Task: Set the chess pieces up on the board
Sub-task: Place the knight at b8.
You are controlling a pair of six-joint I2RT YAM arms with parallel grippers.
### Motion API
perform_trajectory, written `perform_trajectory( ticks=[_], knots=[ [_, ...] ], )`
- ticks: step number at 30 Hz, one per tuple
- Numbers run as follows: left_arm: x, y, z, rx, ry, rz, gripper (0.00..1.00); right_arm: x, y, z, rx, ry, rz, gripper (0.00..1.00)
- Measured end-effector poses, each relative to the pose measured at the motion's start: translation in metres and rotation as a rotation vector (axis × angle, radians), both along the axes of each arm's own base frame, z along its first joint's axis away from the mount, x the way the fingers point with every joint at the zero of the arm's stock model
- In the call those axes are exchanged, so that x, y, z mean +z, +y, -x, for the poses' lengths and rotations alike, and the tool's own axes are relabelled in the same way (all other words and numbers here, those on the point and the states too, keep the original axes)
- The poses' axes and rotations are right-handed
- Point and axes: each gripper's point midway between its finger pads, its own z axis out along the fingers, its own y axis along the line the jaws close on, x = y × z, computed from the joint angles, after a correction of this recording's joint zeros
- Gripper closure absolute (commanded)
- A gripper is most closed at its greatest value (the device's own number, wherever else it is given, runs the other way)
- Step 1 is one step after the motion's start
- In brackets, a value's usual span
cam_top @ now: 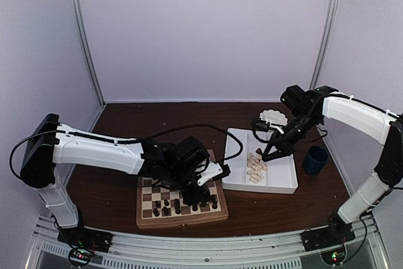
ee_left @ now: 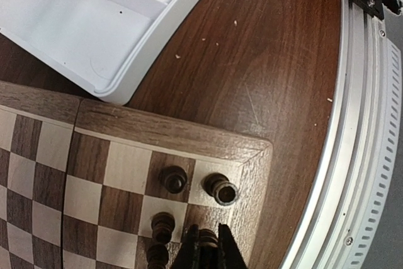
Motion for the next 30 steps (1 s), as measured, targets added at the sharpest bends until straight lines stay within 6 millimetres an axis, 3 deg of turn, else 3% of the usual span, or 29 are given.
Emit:
perform_trajectory(
  ticks=[16, 30],
  knots=[
    [-0.014, 0.000, 0.000, 0.001, 0.003, -0.005, 0.94, -0.001, -0.001, -0.001, -0.003, 0.000, 0.003, 0.95],
    [-0.013, -0.002, 0.000, 0.005, 0.005, 0.005, 0.92, -0.001, -0.001, -0.001, -0.003, -0.001, 0.003, 0.95]
  ],
)
